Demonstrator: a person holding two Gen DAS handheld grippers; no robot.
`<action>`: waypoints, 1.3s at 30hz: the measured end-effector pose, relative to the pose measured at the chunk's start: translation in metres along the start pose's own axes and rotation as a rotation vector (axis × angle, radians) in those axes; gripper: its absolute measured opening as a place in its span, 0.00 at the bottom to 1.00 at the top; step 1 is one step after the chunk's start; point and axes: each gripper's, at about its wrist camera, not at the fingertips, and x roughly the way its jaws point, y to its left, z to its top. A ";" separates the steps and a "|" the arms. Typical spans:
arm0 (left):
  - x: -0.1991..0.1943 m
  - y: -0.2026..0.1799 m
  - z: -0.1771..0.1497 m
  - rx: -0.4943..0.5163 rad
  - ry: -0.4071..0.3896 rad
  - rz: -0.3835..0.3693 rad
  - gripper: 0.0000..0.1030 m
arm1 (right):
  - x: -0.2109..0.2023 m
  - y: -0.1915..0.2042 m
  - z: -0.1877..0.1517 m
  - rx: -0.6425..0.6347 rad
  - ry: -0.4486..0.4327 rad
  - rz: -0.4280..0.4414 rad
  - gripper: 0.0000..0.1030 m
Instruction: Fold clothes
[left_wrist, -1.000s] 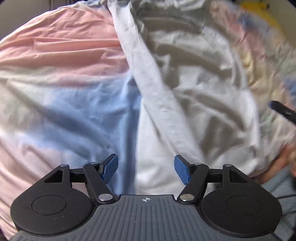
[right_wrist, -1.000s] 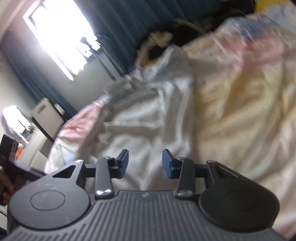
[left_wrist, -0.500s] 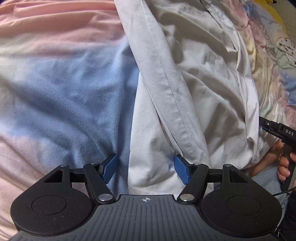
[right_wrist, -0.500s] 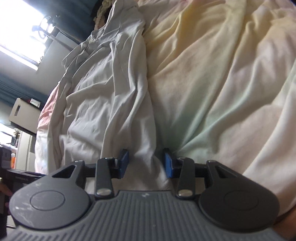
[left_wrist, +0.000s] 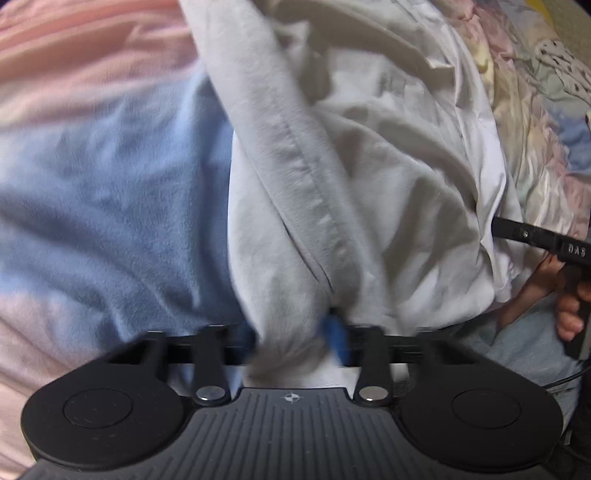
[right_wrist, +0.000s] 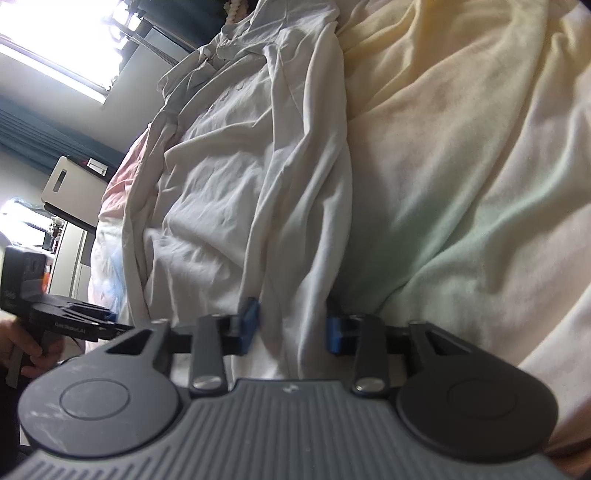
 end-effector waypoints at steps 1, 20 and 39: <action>-0.002 -0.003 -0.001 0.014 -0.014 0.007 0.09 | -0.001 0.001 0.000 -0.002 -0.002 0.008 0.14; -0.158 -0.031 -0.132 -0.168 -0.487 -0.325 0.06 | -0.179 0.023 -0.049 -0.026 -0.237 0.332 0.08; -0.117 0.021 -0.069 -0.452 -0.591 -0.467 0.07 | -0.130 0.029 0.012 0.216 -0.264 0.309 0.08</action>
